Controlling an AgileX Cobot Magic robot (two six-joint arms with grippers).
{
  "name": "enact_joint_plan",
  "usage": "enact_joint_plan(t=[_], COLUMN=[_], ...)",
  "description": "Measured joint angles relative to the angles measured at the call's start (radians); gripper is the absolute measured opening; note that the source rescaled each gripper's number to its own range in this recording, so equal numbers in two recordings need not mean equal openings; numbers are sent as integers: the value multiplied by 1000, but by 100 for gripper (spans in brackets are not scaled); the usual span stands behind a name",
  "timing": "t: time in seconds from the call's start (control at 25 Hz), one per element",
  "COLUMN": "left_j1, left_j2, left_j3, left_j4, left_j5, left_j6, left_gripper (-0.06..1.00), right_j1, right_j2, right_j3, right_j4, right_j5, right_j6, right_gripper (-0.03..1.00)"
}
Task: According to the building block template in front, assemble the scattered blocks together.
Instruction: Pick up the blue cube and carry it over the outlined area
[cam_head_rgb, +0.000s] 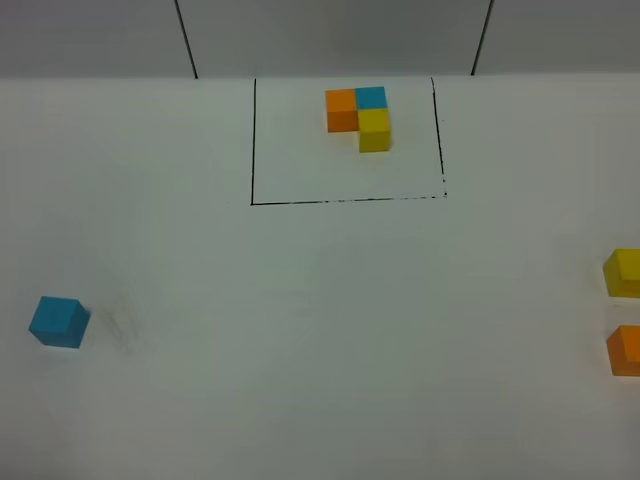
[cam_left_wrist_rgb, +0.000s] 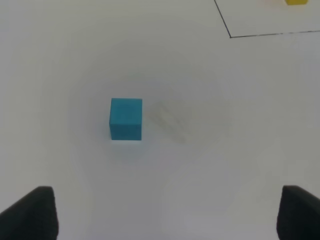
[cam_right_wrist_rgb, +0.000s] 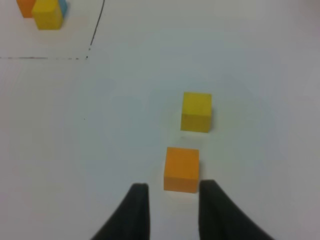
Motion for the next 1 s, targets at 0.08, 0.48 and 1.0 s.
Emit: enact_joint_plan(t=[0.08, 0.48, 1.0], left_j1=[0, 0, 0], left_j2=[0, 0, 644], left_j3=[0, 0, -138], left_j4=[0, 0, 200], left_j5=[0, 0, -19], left_j6=[0, 1, -113], left_gripper=[91, 90, 90], right_j1=[0, 0, 0], right_j2=[0, 0, 0], right_j3=[0, 0, 0], right_j4=[0, 0, 0], right_j5=[0, 0, 0], right_j6=[0, 0, 0], right_gripper=[0, 0, 0])
